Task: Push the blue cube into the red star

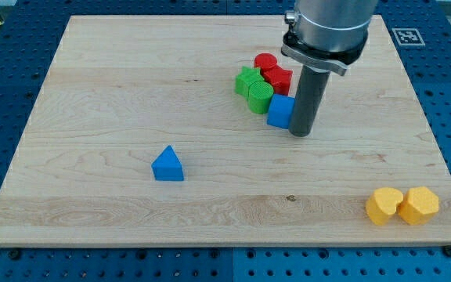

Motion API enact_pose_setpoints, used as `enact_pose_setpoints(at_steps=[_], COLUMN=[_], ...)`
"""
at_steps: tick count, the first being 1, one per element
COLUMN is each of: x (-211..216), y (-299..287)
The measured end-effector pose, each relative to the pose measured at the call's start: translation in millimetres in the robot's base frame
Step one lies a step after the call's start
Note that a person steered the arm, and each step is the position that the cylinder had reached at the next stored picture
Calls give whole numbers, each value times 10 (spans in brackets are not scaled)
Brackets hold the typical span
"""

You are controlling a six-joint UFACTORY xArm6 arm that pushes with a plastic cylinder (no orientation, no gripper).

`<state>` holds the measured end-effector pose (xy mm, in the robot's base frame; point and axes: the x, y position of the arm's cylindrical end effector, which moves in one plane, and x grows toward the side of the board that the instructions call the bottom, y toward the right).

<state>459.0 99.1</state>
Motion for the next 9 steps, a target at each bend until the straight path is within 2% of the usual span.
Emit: enact_pose_setpoints(at_steps=[2,3,4,5,6,7,8,9], x=[-169,233,324,-17,-77,-45,247,281], y=[-40,-14,-163,-200,-200,-200,-359,-479])
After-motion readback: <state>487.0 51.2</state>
